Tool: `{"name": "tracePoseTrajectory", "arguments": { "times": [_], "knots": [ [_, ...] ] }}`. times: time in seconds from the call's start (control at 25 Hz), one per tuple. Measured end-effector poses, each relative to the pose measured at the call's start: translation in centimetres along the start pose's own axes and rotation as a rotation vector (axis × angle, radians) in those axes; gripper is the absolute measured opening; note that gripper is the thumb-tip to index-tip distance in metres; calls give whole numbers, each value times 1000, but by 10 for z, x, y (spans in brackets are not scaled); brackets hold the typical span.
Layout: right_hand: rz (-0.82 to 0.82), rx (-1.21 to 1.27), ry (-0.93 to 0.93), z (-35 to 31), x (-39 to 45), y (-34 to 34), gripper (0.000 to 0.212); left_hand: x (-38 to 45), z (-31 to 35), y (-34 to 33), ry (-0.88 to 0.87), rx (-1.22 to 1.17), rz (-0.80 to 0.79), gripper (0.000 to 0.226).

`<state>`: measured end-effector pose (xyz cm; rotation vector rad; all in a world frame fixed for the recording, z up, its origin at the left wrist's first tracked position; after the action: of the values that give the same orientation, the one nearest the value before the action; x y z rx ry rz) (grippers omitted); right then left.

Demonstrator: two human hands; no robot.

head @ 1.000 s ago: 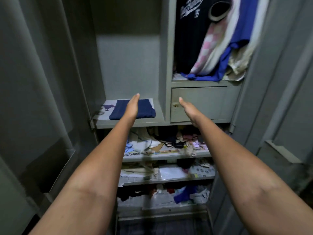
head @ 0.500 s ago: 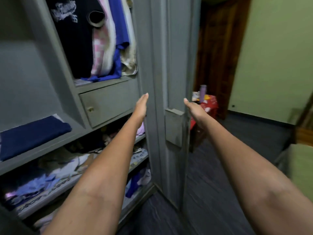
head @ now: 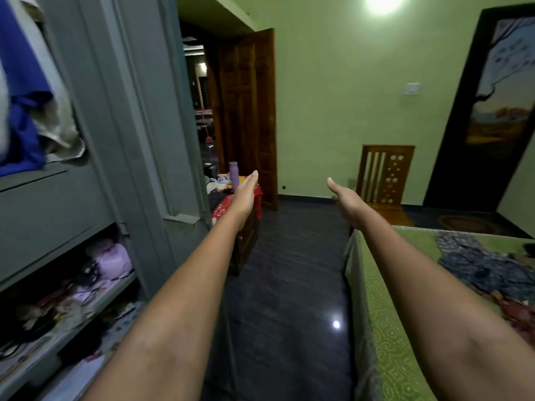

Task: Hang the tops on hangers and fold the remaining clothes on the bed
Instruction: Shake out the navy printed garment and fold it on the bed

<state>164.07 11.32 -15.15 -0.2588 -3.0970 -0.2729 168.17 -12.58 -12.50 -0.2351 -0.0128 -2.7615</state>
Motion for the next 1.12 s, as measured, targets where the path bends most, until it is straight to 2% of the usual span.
{"name": "tracePoseTrajectory", "arguments": {
  "times": [0.28, 0.64, 0.92, 1.12],
  "knots": [
    [24, -1, -19, 20, 104, 7, 92, 94, -25, -72, -16, -9, -41, 53],
    [64, -11, 46, -8, 325, 29, 71, 283, -32, -201, -74, 13, -75, 58],
    [108, -51, 22, 11, 490, 17, 87, 442, -74, -277, -59, 18, -101, 57],
    [203, -81, 23, 2, 612, 24, 76, 573, -80, -344, -84, 29, -184, 58]
  ]
}}
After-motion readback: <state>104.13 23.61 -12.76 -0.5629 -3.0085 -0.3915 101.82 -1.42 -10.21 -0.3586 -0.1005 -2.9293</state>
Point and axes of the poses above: each hand's wrist, its own x-axis towards the middle knuckle, its own y-axis out of the back of the hand, z = x × y, the point moved 7 cm from there along x, towards the middle knuckle, and after that the axes turned 13 degrees about z, right-handed, at the moved point
